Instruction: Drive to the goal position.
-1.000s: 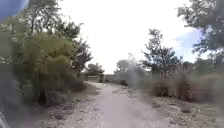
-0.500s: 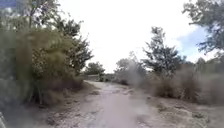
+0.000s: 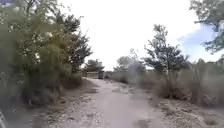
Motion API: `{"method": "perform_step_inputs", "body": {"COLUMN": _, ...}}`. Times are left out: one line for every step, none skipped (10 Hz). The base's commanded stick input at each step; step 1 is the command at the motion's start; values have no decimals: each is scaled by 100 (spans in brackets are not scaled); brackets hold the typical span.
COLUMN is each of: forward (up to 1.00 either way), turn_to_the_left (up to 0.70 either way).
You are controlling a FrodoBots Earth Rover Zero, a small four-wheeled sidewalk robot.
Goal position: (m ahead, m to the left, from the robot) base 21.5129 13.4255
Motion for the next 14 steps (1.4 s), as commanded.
{"method": "perform_step_inputs", "body": {"forward": 45, "turn_to_the_left": 0}}
{"method": "perform_step_inputs", "body": {"forward": 45, "turn_to_the_left": 0}}
{"method": "perform_step_inputs", "body": {"forward": 45, "turn_to_the_left": 0}}
{"method": "perform_step_inputs", "body": {"forward": 45, "turn_to_the_left": 0}}
{"method": "perform_step_inputs", "body": {"forward": 45, "turn_to_the_left": 0}}
{"method": "perform_step_inputs", "body": {"forward": 45, "turn_to_the_left": 0}}
{"method": "perform_step_inputs", "body": {"forward": 45, "turn_to_the_left": 0}}
{"method": "perform_step_inputs", "body": {"forward": 45, "turn_to_the_left": 0}}
{"method": "perform_step_inputs", "body": {"forward": 45, "turn_to_the_left": 0}}
{"method": "perform_step_inputs", "body": {"forward": 45, "turn_to_the_left": 0}}
{"method": "perform_step_inputs", "body": {"forward": 45, "turn_to_the_left": 0}}
{"method": "perform_step_inputs", "body": {"forward": 45, "turn_to_the_left": 0}}
{"method": "perform_step_inputs", "body": {"forward": 45, "turn_to_the_left": 0}}
{"method": "perform_step_inputs", "body": {"forward": 45, "turn_to_the_left": 0}}
